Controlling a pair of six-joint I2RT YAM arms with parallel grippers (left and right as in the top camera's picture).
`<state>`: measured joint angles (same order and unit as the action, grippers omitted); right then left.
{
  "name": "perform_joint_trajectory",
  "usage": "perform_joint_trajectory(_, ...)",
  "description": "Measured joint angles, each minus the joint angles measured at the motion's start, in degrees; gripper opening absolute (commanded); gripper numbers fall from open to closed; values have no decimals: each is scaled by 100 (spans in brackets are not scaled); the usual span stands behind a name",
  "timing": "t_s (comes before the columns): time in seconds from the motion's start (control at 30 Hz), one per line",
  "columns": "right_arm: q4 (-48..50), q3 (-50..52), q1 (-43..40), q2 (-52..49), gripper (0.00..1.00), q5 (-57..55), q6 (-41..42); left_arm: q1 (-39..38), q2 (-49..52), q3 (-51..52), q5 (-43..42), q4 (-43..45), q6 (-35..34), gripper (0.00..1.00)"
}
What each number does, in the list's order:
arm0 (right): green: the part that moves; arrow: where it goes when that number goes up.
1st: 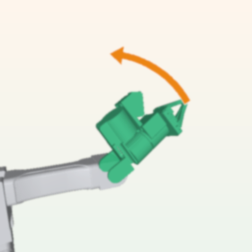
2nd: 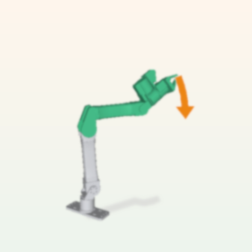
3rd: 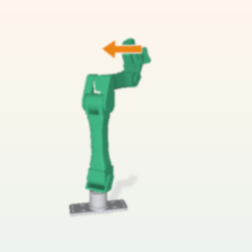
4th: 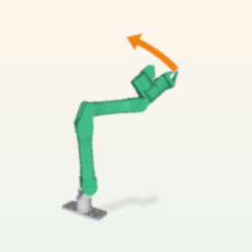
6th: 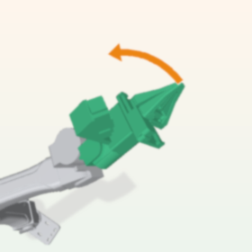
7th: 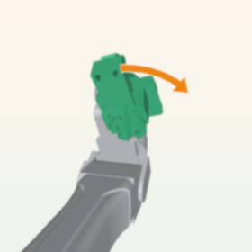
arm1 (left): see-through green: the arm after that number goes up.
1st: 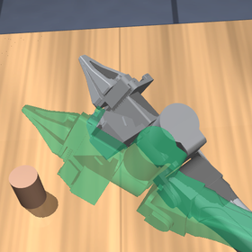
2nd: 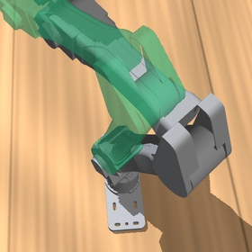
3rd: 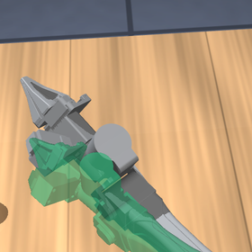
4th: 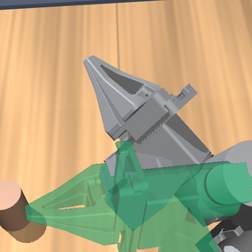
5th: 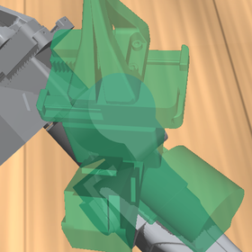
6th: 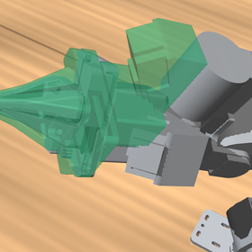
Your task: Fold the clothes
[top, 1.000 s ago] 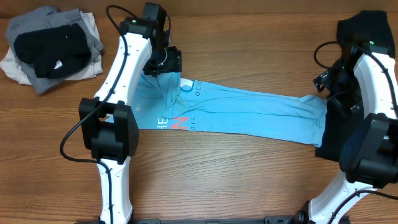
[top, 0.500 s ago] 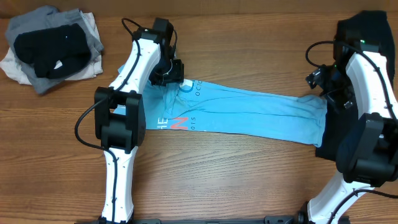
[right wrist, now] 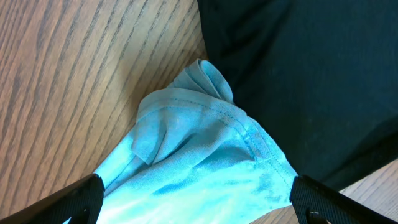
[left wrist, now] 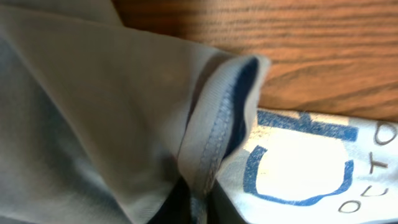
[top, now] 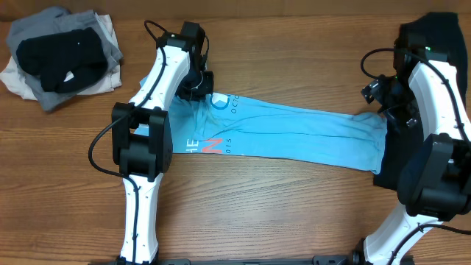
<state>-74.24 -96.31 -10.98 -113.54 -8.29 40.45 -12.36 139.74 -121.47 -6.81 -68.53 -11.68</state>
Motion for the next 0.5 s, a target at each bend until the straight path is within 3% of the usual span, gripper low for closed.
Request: perform_joint_trajectory(0.5, -13, 0, 0, 0, 100, 0, 2, 66, 0, -719, 887, -1419, -229, 4)
